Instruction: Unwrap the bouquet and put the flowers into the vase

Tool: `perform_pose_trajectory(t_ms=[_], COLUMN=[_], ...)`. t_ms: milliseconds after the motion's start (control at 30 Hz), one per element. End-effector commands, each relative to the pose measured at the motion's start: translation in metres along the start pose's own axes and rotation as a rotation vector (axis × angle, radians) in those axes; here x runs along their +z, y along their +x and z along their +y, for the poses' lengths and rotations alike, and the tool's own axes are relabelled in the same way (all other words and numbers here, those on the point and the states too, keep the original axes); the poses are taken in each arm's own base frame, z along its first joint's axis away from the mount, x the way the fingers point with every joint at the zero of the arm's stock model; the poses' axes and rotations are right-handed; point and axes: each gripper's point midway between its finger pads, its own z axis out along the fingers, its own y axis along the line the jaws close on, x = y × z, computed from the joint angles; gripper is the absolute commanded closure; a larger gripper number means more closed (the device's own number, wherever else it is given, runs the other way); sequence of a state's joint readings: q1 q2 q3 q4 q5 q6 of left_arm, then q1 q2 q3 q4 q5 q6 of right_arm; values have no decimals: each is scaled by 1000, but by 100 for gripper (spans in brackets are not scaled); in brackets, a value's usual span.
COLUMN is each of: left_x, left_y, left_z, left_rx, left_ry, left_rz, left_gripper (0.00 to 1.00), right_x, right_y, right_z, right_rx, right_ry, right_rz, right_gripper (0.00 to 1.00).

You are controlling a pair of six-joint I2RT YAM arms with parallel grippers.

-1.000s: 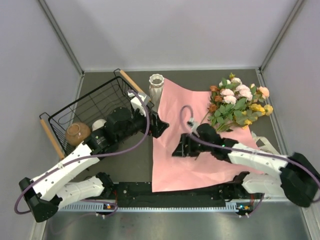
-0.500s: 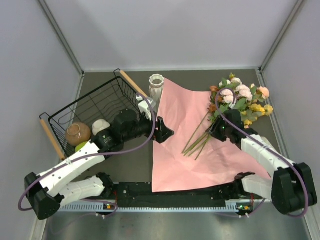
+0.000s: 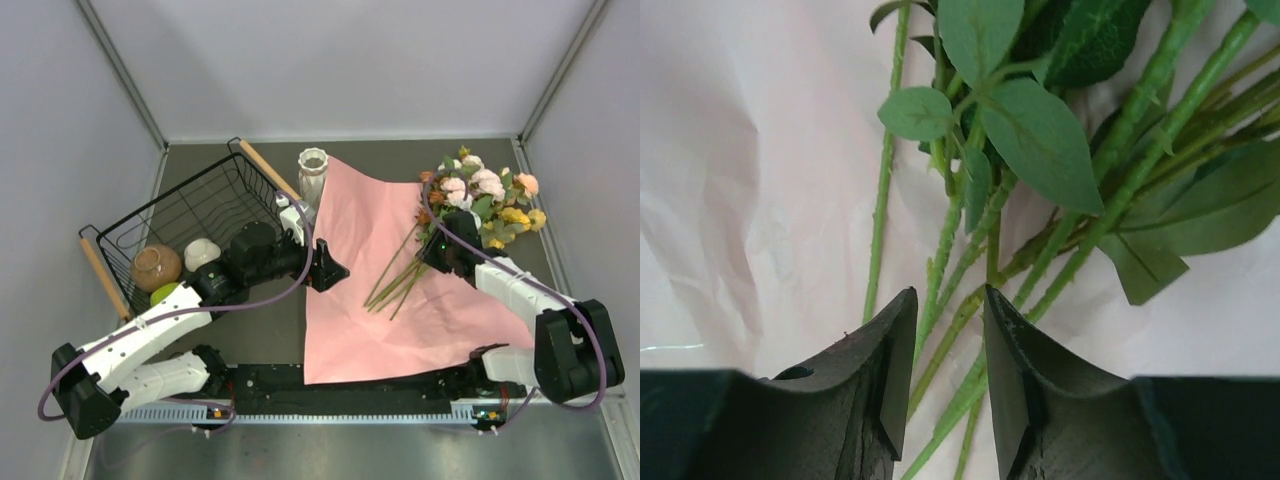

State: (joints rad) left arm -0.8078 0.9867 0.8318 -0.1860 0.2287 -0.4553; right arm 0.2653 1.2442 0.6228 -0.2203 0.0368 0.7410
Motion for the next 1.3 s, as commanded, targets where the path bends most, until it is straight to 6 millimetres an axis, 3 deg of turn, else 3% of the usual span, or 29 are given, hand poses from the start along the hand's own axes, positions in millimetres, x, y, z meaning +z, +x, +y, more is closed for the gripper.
perform_pose_trajectory(t_ms=[0,333,400,533,567,733,867,967,1033,1067,1100,1167,1200,1267], left_x=[0,-5,-5,-9,-10,-12,-12,-11,-13,-14,-16,-21,-23,-24], left_y=[-18,-13,-13,-17,-16,-24,-33,-43,-53,-56,-67,-76,-90,-102], left_z=[-10,-7,-6,-8,-8,-10,-18,-29,-38,-40,-44,-54,-58,-71], left_rx=[13,7,7,8,9,19,30,26,18,15,19,10,5,-5], left_ry=[37,24,17,17,14,14,46,94,125,137,150,206,225,302], left_rz=[-52,-50,-54,-57,-59,-74,-93,-107,-127,-136,-163,-161,-184,-182], left_gripper=[5,5,5,5,5,5,5,4,1,1,1,1,1,1], right_x=[5,33,37,36,33,-10,-56,-77,-102,-106,-128,-138,-157,-169], right_y=[-38,-41,-42,-41,-43,-57,-75,-74,-76,-71,-71,-58,-51,-35], right_z=[24,27,30,40,42,54,68,81,103,107,125,131,142,147], right_rx=[0,6,11,16,20,46,41,9,-67,-98,-159,-237,-303,-357], right_ry=[-52,-24,-35,-65,-75,-149,-254,-352,-500,-556,-690,-784,-889,-976], right_rz=[-103,-78,-76,-46,-49,-133,-238,-253,-295,-305,-342,-349,-353,-321], right_gripper=[67,67,73,100,100,100,100,100,100,100,100,100,100,100])
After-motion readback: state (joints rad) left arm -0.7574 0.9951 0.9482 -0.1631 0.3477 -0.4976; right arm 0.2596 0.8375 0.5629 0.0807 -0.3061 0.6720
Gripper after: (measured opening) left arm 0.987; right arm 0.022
